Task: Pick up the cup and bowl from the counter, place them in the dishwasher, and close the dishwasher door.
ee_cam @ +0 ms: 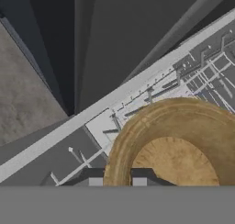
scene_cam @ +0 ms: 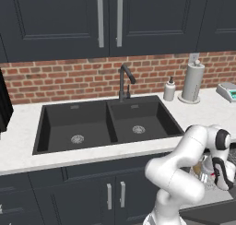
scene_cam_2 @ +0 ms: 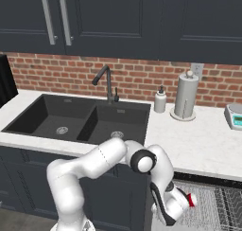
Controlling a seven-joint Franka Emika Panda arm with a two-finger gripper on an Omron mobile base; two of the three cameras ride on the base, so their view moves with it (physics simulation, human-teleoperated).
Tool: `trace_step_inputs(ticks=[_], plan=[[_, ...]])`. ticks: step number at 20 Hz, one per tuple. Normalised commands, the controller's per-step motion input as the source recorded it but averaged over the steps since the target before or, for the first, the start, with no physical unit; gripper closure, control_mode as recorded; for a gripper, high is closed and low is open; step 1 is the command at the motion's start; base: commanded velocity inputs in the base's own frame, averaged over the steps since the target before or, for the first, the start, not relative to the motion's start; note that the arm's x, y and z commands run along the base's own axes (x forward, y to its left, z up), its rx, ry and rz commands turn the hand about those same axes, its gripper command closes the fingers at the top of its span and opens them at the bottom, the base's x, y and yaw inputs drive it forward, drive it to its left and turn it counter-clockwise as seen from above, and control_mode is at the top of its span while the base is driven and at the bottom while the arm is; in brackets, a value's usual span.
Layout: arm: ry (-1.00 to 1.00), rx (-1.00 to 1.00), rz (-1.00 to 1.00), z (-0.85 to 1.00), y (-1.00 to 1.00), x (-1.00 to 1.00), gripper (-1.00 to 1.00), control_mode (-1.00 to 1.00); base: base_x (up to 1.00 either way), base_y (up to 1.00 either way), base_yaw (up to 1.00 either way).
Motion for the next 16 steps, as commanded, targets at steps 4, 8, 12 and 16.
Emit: trace_step_inputs(ticks=[4,8,12,16], plan=[[-0.08,0.08,0.11,-0.68,0.0,-0.7,-1.0,-1.0,0.0,0.0,0.0],[-0.12,0.06,0.05,-0.29,0.0,-0.32,-1.0,-1.0,0.0,0.0,0.0],[-0.2,0.08,0.02,-0.01,-0.02,-0.24,-1.0,-1.0,0.0,0.0,0.0],[-0.23,0.14,0.01,0.32,0.0,-0.79,-1.0,-1.0,0.0,0.0,0.0]])
